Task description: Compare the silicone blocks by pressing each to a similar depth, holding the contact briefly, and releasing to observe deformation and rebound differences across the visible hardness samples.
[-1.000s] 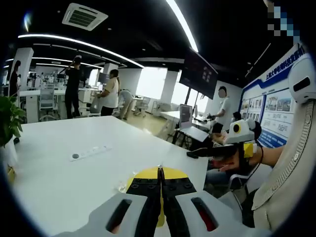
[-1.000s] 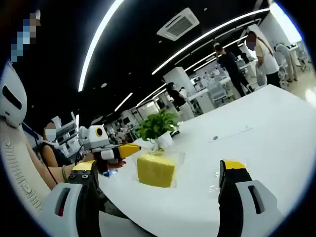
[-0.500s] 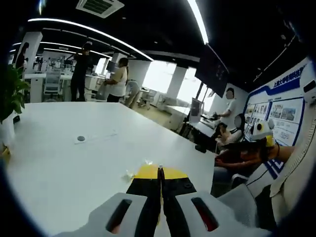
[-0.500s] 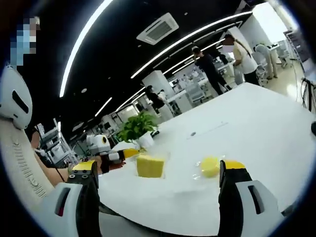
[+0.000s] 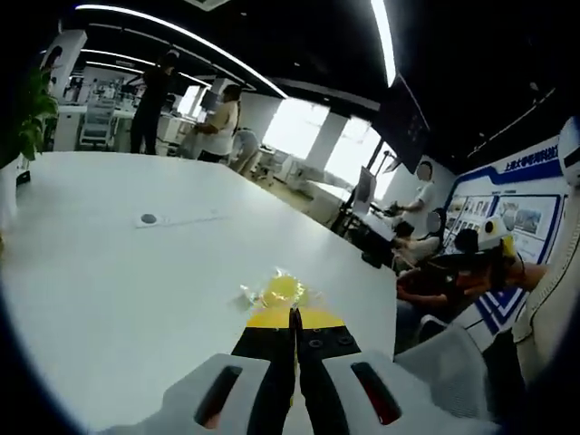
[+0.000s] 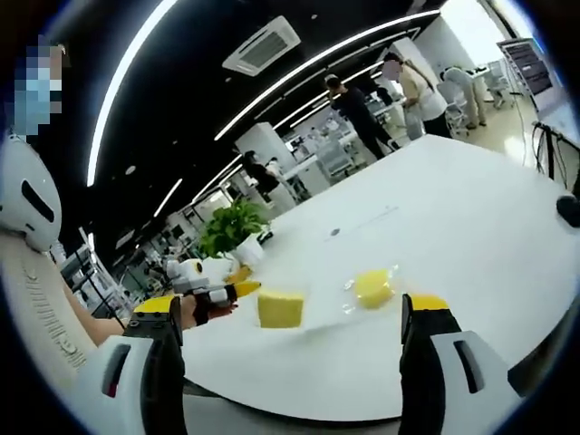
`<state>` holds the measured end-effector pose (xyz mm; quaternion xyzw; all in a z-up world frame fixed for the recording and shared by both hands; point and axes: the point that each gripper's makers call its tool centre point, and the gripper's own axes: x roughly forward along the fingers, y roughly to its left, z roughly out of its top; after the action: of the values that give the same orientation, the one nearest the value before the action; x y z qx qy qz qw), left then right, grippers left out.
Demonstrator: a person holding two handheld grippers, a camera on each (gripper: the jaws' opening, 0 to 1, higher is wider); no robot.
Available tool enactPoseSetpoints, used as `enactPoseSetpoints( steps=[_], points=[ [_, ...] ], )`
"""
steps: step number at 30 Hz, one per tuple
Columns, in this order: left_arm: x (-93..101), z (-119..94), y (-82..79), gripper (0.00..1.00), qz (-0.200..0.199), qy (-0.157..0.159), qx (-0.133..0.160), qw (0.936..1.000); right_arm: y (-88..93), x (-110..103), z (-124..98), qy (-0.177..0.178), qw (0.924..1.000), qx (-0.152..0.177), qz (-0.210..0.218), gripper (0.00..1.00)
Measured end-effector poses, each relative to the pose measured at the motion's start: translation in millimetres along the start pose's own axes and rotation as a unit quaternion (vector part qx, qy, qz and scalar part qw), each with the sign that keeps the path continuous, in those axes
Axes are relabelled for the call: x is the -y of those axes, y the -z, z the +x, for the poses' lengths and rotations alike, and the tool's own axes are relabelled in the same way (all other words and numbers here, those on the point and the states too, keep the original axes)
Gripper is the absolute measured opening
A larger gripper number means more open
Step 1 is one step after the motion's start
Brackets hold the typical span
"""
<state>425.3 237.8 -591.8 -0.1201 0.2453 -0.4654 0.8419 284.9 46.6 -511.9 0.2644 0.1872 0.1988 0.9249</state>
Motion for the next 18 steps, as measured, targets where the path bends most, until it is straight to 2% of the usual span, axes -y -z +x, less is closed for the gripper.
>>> enactPoseSetpoints(
  steps=[2,3,5,6,7,8,11,13,14,15,18],
  points=[
    [-11.5,-1,2.2,0.00,0.006,-0.011,-0.002,0.9999,1.7,6,1,0.014,0.9999,0.001,0.001,0.94],
    [-18.6,-2,-3.8,0.00,-0.005,-0.015,0.015,0.9998,1.9,7,1,0.017,0.9998,0.003,0.006,0.94],
    [-31.8,-3,-6.6,0.00,0.002,-0.030,0.020,0.9993,3.1,8,2,0.020,0.9997,0.005,0.012,0.94],
    [-41.6,-5,-9.1,0.00,-0.008,-0.038,0.029,0.9988,5.4,9,3,0.023,0.9997,0.002,0.010,0.94],
    [-48.6,-5,-8.9,0.00,-0.015,-0.046,0.031,0.9983,8.3,11,4,0.028,0.9996,-0.005,0.002,0.93],
    [-58.8,-7,-8.4,0.00,0.005,-0.065,0.029,0.9974,12.8,14,5,0.035,0.9992,-0.017,-0.012,0.92],
    [-71.9,-8,-7.8,0.00,0.020,-0.080,0.033,0.9961,20.5,19,7,0.042,0.9978,-0.040,-0.032,0.91],
    [-81.3,-7,-6.3,0.00,0.023,-0.087,0.037,0.9953,20.0,19,11,0.037,0.9982,-0.039,-0.026,0.91],
    [-95.2,-9,-4.7,0.00,0.031,-0.111,0.037,0.9927,18.8,17,12,0.032,0.9988,-0.035,-0.012,0.90],
    [-100.3,-8,-3.4,0.00,0.031,-0.115,0.037,0.9922,16.6,17,13,0.030,0.9991,-0.028,0.006,0.90],
    [-122.8,-7,3.7,0.00,0.049,-0.145,0.031,0.9877,13.5,21,14,0.034,0.9990,-0.024,0.013,0.90]
  ],
)
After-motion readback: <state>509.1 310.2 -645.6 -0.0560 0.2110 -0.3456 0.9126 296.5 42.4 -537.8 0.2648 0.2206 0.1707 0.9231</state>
